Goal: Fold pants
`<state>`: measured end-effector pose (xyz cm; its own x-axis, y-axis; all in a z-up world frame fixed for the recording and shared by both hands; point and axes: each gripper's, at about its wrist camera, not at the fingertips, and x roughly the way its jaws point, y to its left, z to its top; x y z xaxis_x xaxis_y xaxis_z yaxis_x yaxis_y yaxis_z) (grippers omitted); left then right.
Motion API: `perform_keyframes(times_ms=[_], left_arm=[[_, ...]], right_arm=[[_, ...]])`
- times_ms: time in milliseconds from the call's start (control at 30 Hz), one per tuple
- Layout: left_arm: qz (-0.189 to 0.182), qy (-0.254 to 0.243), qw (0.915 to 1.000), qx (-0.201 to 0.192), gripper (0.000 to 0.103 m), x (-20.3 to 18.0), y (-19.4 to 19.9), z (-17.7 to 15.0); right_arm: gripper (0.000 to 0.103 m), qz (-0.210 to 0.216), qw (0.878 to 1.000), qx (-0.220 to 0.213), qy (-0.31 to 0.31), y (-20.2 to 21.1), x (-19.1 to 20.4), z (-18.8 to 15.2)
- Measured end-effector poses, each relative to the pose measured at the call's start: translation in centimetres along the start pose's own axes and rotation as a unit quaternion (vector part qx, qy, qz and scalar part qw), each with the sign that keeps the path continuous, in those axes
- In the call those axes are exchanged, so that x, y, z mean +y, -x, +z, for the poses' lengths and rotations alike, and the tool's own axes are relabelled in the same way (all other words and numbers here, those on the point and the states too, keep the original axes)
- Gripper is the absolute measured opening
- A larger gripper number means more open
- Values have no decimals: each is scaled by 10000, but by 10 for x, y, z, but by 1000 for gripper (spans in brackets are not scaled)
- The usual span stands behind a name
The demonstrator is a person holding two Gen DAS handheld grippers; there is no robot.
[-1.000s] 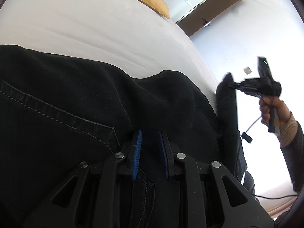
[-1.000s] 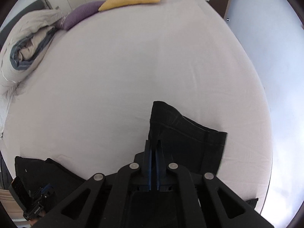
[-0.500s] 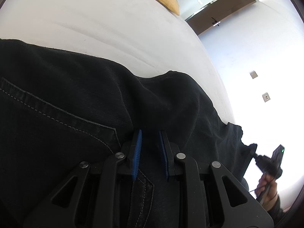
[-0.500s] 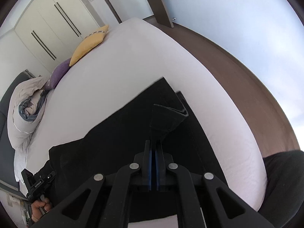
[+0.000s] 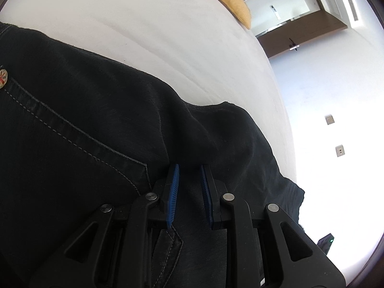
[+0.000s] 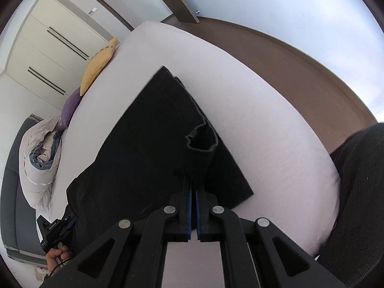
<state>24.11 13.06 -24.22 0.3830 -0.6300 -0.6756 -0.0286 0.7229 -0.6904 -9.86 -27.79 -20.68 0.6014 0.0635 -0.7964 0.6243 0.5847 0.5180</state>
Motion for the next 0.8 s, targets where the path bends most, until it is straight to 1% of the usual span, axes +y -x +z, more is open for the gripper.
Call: perform_keyframes(times_ms=[67,133,267,333,400,467,533,567,600,633,700,733,767,800], left_arm=[[-20,54,10000,4,20,3,2,0],[-10,44,10000,-2,20,4,2,0],[2,71,10000,-26,20,6,4,-2],[14,101,9999,-36,20,6,6,-2],[6,127,9999,-54,20,7,7,-2],[-23,156,9998,-75,20,10,8,-3],[-33,172,9998,-87,20,12,10,-4],[-34,179,9998,-86,20,12,10,-4],[-33,184,9998,-82,20,13,10,-4],[-21,198,9998,-75,20,13,11,-5],[31,204,9998,-75,20,11,12,-5],[85,184,9998,-77,20,9,13,-6],[115,172,9998,-79,20,9,14,-7],[137,177,9997,-81,20,8,15,-8]], right_arm=[[1,215,9996,9,-160,1,-10,-2],[0,333,9993,32,-191,1,-13,-2],[0,559,9970,147,-519,1,-24,-1],[1,435,9983,105,-366,9,-23,-2],[0,408,9986,127,-304,14,-27,-5],[0,334,9980,291,-446,15,-35,-9],[0,107,9978,381,-537,21,-42,-12],[2,-4,9982,343,-487,27,-42,-13],[6,-139,9989,245,-375,36,-42,-11],[8,-170,9993,135,-292,43,-42,-8],[8,1,9998,-143,-163,55,-35,5],[12,56,9997,-213,-108,57,-31,14],[24,105,9996,-244,-102,56,-28,21],[30,101,9996,-203,-147,52,-27,28]])
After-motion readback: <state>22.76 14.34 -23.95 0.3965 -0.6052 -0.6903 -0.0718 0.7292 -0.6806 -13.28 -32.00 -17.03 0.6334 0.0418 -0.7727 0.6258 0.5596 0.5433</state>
